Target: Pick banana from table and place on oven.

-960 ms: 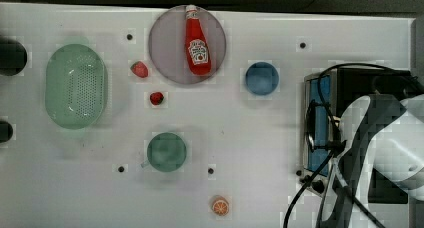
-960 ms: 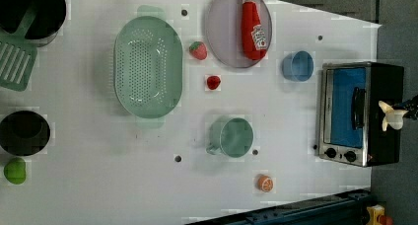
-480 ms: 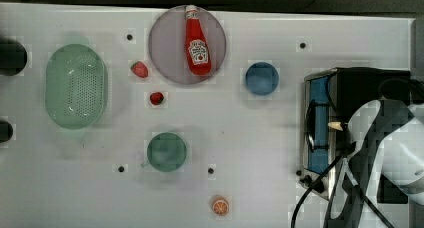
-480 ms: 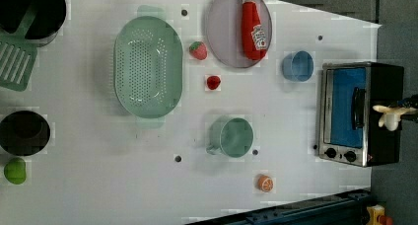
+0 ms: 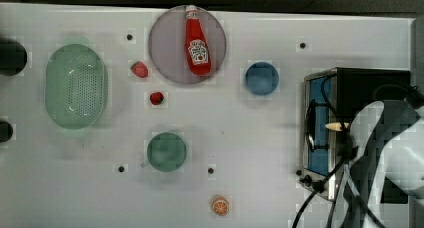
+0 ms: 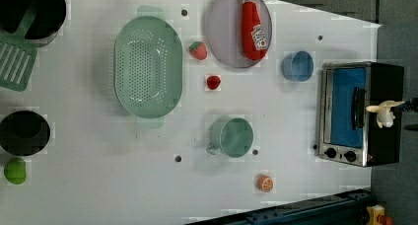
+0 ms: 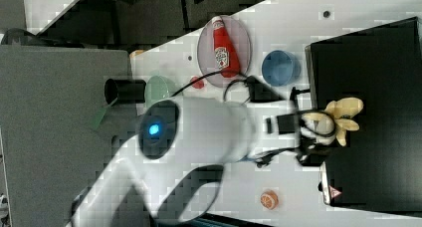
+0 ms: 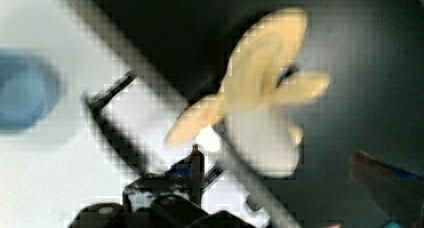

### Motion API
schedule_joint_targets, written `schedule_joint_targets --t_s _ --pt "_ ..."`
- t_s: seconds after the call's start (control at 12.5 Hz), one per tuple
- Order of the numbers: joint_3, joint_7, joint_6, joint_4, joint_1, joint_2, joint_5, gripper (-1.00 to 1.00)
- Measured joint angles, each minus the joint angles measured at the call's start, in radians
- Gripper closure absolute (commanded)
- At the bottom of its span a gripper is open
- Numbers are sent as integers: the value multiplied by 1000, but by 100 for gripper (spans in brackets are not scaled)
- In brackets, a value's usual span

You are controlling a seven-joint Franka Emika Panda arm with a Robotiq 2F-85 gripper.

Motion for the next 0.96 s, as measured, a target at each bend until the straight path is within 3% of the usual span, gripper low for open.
schedule_joint_targets --t_s 0.32,0.48,0.64,0.96 --pt "75 41 -179 46 36 -241 -112 -100" --pt "179 123 -219 65 25 -381 -141 -100" --pt "282 259 -243 64 45 -494 -109 -100" --pt "518 574 -270 -9 75 -613 -114 -100"
